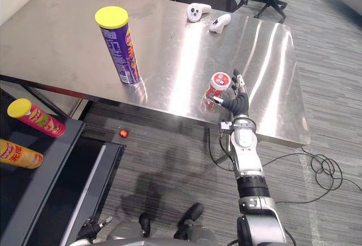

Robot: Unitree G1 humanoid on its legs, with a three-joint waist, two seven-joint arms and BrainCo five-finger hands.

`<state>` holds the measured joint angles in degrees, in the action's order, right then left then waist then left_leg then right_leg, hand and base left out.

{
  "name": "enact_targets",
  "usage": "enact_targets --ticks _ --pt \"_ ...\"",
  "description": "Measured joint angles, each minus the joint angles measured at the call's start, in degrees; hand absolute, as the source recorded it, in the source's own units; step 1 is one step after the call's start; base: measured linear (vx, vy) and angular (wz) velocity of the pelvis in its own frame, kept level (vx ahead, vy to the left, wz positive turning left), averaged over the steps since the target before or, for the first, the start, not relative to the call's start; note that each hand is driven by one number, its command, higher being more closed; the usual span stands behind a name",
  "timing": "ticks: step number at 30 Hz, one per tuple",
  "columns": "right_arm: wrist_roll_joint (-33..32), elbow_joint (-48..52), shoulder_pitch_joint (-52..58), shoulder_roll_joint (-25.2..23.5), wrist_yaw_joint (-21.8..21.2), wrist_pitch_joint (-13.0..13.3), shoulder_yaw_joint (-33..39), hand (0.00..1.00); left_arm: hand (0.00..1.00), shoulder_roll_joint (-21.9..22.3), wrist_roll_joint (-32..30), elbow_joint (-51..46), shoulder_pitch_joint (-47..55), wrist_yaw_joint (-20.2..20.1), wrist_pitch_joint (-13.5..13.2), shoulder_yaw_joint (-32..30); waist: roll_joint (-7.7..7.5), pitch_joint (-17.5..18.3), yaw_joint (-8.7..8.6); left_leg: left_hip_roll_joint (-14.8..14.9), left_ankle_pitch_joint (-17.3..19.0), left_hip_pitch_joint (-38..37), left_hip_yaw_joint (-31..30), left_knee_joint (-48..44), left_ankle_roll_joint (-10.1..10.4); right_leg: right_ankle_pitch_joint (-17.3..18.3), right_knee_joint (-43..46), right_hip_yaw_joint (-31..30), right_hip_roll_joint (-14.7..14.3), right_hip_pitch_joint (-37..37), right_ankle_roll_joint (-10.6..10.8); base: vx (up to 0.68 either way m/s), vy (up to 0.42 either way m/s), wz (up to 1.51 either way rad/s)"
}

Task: Put the gum and the chips on the shelf.

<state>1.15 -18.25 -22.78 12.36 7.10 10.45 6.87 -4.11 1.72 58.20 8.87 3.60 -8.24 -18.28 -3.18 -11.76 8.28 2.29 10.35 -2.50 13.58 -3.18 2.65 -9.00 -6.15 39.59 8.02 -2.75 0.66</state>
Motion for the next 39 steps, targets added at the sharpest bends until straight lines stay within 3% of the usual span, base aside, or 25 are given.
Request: enact_targets --ticks 1,2,11,15,26,36,39 --pt "0.0 -0.5 -0.3 0.0 0.0 0.0 0.0 0.0 0.0 0.0 0.1 0.0 0.0 0.0 0.0 0.0 -0.01 0.0 0.0 0.0 -0.1 0.1 0.0 0.0 0.1 0.0 0.0 0.0 0.0 -0.1 0.0 0.0 0.0 0.04" --pt "0.0 -1.2 -0.4 0.0 0.1 -0.2 0.0 1.0 0.0 0.0 0.4 0.0 0.0 0.0 0.0 0.0 0.0 0.0 0.06 0.0 -0.2 0.1 -0.1 0.0 0.3 0.0 0.0 0.1 0.1 -0.1 0.0 0.0 0.0 0.05" --pt "0.0 -3.0 -3.2 0.0 1.3 -0.3 0.0 1.0 0.0 0.1 0.5 -0.1 0.0 0.3 0.0 0.2 0.15 -1.3 0.44 0.0 -0.9 0.3 -0.2 0.2 0.6 0.0 0.0 0.7 0.1 -0.1 0.0 0.0 0.0 0.03" --pt "0.0 -3.5 -3.9 0.0 1.6 -0.4 0.0 1.0 0.0 0.0 0.5 -0.1 -0.1 0.5 0.0 0.5 0.17 -1.4 1.41 0.0 -1.6 0.3 -0.3 1.2 0.7 0.0 0.0 0.8 0.1 -0.2 0.0 0.0 0.0 0.01" --pt "0.0 -4.8 -5.1 -1.4 2.2 -0.5 0.0 1.0 0.0 0.0 0.5 0.0 -0.1 0.6 0.0 0.5 -0.03 -1.5 1.4 0.0 -1.7 0.1 -0.2 1.1 0.5 0.0 0.0 0.7 0.1 -0.2 0.0 0.0 0.0 0.01" --pt "-0.3 13.4 1.8 -1.7 -0.8 -0.3 0.1 1.0 0.0 0.2 0.3 1.2 -0.2 0.3 0.1 -0.2 -0.21 -1.3 1.02 0.1 -2.0 -1.8 1.6 0.8 0.5 0.1 1.1 -1.8 0.1 0.4 -0.1 0.0 0.008 -0.11" --pt "-2.6 16.5 4.6 -1.7 -2.9 -0.1 -0.1 1.0 0.0 0.1 0.3 1.4 0.0 0.0 0.1 -0.9 -1.03 -0.4 -0.04 0.1 -2.0 -1.9 1.6 0.8 0.5 0.1 1.0 -1.8 0.1 0.5 -0.1 -0.03 0.002 0.01"
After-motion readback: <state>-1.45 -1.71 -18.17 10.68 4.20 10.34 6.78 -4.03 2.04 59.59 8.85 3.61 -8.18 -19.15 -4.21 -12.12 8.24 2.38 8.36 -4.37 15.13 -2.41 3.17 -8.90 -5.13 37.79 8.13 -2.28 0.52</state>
